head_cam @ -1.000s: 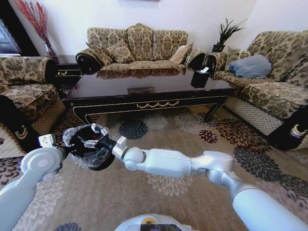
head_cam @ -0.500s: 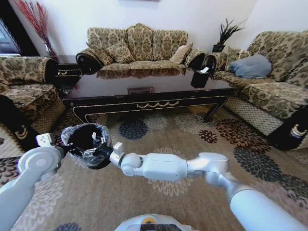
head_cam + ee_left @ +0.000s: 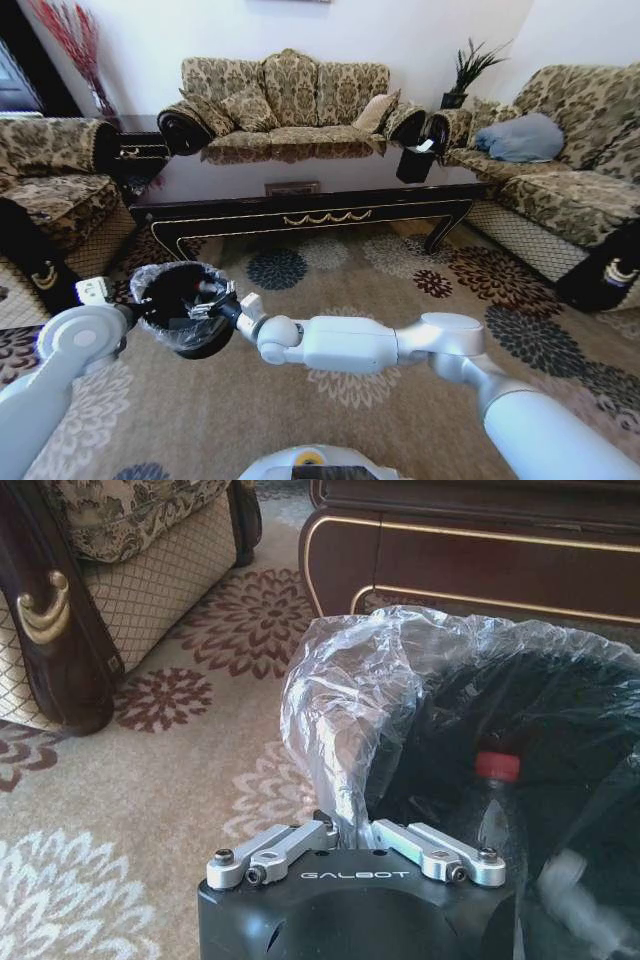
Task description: Move to the front of the table and pick up the trash from the floor, then place it into the trash bin.
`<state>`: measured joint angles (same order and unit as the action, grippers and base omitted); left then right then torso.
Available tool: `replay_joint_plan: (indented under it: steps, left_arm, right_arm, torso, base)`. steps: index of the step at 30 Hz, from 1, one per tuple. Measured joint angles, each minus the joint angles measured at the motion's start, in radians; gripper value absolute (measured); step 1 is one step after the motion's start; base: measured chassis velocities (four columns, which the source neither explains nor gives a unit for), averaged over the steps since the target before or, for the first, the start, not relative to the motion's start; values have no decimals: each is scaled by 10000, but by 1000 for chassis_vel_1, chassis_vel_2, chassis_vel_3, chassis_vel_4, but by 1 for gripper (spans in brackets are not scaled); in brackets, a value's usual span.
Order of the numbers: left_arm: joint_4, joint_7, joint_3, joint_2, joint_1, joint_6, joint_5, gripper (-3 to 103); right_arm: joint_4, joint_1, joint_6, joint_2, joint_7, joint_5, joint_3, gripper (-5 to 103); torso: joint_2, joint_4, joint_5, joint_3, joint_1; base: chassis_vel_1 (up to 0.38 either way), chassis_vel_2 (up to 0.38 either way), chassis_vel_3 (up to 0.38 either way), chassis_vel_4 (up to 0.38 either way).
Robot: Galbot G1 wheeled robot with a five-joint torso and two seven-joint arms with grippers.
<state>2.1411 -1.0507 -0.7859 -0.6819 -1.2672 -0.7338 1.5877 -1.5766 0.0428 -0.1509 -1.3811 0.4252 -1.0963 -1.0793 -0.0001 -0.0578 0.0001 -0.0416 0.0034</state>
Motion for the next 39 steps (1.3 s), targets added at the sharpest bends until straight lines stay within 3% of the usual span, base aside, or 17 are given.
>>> replay_joint_plan:
  steps: [11,19,26,31,33,39]
  left_arm:
    - [-50,45,-24,-206,-171,27,-110,2]
    - [46,1,-60,-574,-397,28,-144,2]
    - [161,-312,-79,-1758,-1089,105,-535,2]
    - [387,-586,-240,-2455,-1771,147,-993,2]
    - [456,-701,-422,-2814,-2108,309,-1309,2]
    - [101,-821,-624,-3419,-2326,612,-1748,2]
  right_arm:
    - [-388,-318,-868,-379,-974,-459,697,100]
    - [-817,-755,-848,-226,-995,-812,1572,100]
    - [137,-495,-371,389,-178,-869,2545,100]
    - [745,-52,-15,718,720,-269,3336,100]
    - [968,459,201,949,1229,450,3962,100]
    - [960,1397,325,1346,1507,824,4865,100]
  torso:
    - [0,3,-3,0,0]
    - [1,1,-2,0,0]
    - [0,0,1,-2,0]
    - [0,3,0,-2,0]
    - [1,3,1,-1,-2]
    - [0,-2,3,-1,-2]
  base:
    - [0,0,0,0]
    - [0,0,0,0]
    - [0,0,0,0]
    - [0,0,0,0]
    - [0,0,0,0]
    - [0,0,0,0]
